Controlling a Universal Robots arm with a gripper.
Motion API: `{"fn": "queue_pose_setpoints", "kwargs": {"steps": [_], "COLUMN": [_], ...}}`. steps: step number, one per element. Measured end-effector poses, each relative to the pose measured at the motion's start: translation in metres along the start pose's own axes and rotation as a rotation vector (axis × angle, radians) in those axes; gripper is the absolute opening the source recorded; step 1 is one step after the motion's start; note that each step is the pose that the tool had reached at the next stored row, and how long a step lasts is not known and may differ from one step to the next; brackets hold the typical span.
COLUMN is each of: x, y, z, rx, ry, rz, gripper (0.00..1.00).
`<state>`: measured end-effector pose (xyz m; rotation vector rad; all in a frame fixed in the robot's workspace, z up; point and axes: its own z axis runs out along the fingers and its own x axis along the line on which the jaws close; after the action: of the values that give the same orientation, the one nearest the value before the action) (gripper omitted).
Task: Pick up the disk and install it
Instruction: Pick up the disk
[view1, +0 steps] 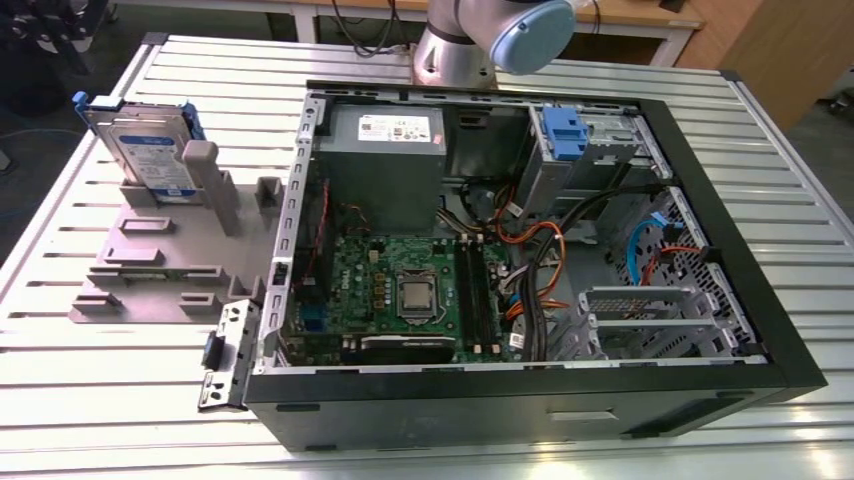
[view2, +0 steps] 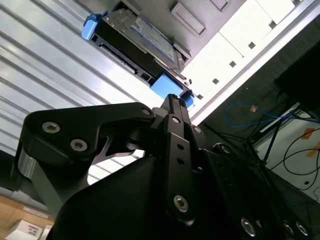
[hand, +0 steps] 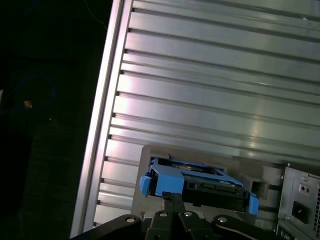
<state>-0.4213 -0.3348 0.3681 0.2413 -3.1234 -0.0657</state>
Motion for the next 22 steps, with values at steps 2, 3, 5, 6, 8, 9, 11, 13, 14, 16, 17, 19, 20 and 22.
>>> {"fn": "queue_pose_setpoints", "kwargs": {"steps": [2, 3, 5, 6, 8, 9, 11, 13, 14, 16, 17, 19, 20, 22], "x": [0.0, 0.0, 0.0, 0.0, 0.0, 0.0, 0.0, 0.0, 0.0, 0.0, 0.0, 0.0, 0.0, 0.0], "y": [0.0, 0.0, 0.0, 0.0, 0.0, 0.0, 0.0, 0.0, 0.0, 0.0, 0.0, 0.0, 0.0, -0.0001], "z": [0.0, 0.0, 0.0001, 0.0002, 0.0002, 0.0002, 0.0003, 0.0004, 0.0004, 0.0005, 0.0005, 0.0005, 0.0006, 0.0006], "rx": [0.0001, 0.0001, 0.0002, 0.0002, 0.0003, 0.0004, 0.0005, 0.0006, 0.0006, 0.0007, 0.0007, 0.0008, 0.0008, 0.0009], "ry": [0.0007, 0.0011, 0.0017, 0.0021, 0.0028, 0.0032, 0.0039, 0.0046, 0.005, 0.0057, 0.0061, 0.0068, 0.0072, 0.0079], "rz": [-0.016, -0.024, -0.04, -0.049, -0.065, -0.074, -0.091, -0.108, -0.116, -0.134, -0.142, -0.16, -0.168, -0.185], "gripper": [0.11, 0.11, 0.11, 0.11, 0.11, 0.11, 0.11, 0.11, 0.11, 0.11, 0.11, 0.11, 0.11, 0.11]}}
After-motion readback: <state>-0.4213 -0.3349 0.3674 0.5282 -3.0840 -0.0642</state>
